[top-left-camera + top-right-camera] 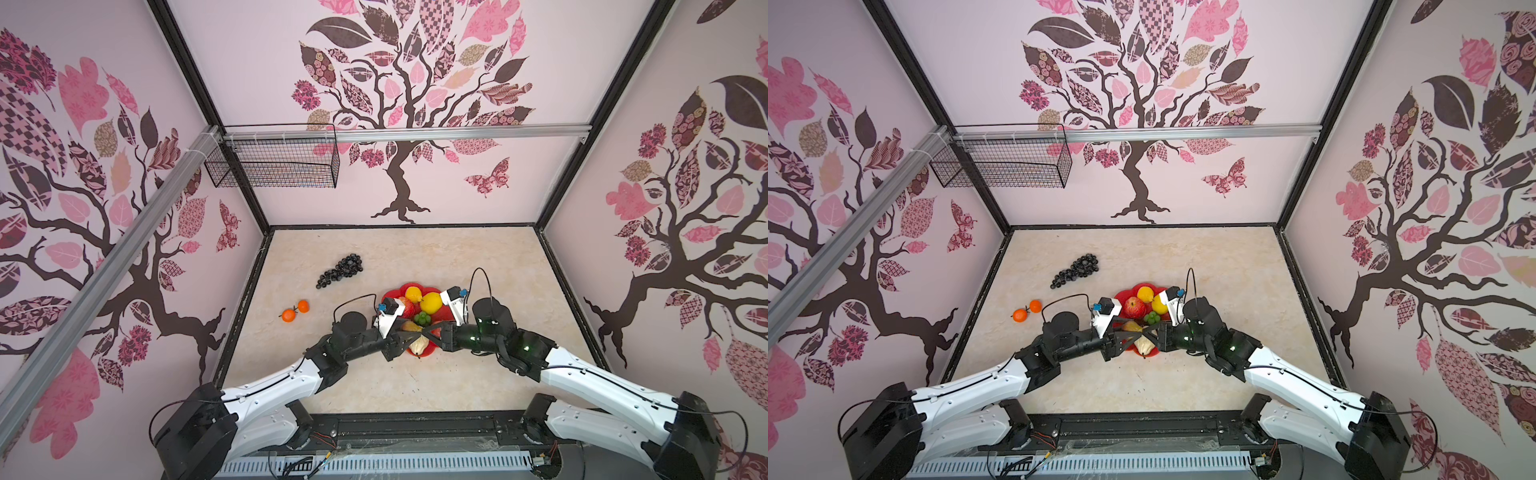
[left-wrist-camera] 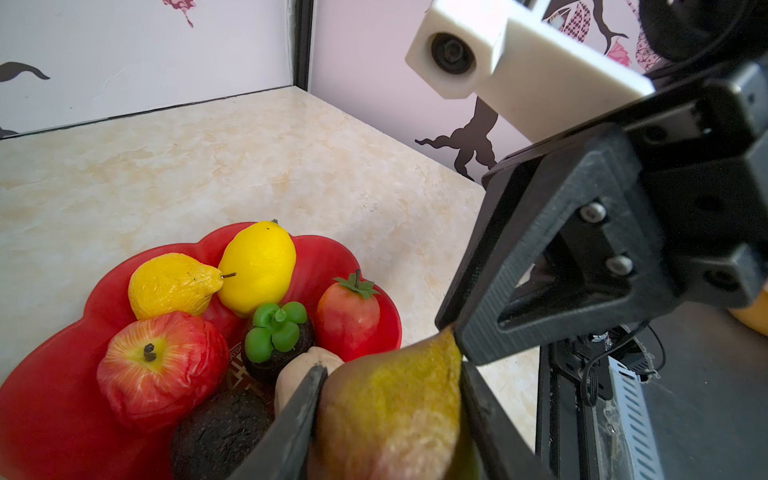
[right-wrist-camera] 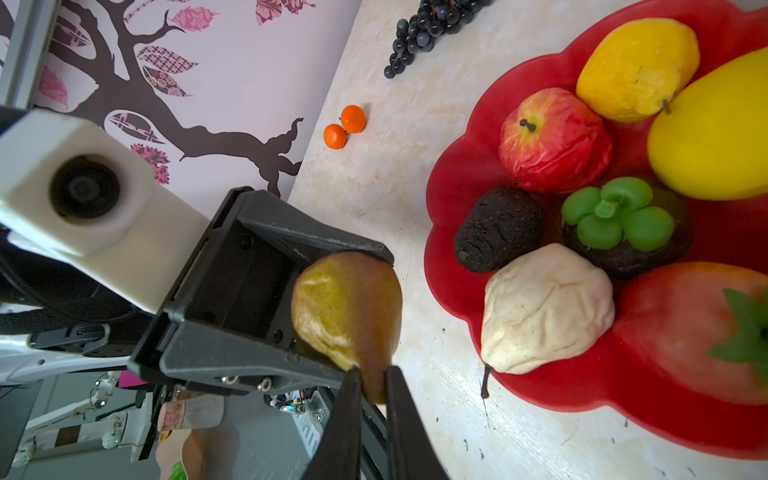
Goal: Arrange fruit in a fruit bowl
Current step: Place the fruit in the fruit bowl.
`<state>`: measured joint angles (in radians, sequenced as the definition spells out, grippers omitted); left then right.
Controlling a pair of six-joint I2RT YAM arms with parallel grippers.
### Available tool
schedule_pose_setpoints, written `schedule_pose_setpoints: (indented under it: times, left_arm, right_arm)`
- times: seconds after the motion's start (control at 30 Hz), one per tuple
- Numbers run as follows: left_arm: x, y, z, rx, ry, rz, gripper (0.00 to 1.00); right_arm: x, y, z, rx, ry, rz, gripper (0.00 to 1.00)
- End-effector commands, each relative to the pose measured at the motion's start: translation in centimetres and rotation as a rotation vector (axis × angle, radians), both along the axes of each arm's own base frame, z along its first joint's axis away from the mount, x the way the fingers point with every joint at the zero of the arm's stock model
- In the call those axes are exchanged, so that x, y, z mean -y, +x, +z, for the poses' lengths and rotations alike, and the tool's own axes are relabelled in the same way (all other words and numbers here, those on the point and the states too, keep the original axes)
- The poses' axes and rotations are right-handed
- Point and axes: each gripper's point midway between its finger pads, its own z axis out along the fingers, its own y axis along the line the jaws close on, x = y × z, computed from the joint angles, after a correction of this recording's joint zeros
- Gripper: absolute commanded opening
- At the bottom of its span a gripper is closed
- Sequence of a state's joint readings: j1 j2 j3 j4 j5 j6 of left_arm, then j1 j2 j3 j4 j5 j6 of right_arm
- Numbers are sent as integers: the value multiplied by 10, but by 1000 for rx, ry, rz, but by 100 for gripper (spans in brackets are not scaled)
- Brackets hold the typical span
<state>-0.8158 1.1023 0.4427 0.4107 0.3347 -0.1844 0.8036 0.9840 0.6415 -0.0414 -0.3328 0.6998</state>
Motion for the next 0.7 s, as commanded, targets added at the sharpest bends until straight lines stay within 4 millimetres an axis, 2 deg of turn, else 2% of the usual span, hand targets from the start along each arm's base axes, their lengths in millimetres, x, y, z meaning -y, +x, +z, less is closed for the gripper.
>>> schedule_pose_setpoints:
  times: [0.0,0.17,0.37,0.53,0.67]
  left_arm:
    - [8,-14,-2,-5,-12,-83,49]
    - [9,-14,-3,-13,-4,-85,51]
    - [4,-7,-6,-33,29,-35,66]
    - [-11,3,-1,-11,30,73,80]
    - [-33,11,9,27,28,189,88]
  right_arm:
    - [-8,1,14,39,30,21,6]
    - [-9,2,16,45,30,22,1]
    - [-5,6,14,60,-3,2,1]
    - [9,17,7,109,-116,-59,2]
    - [26,29,-1,158,-247,-115,2]
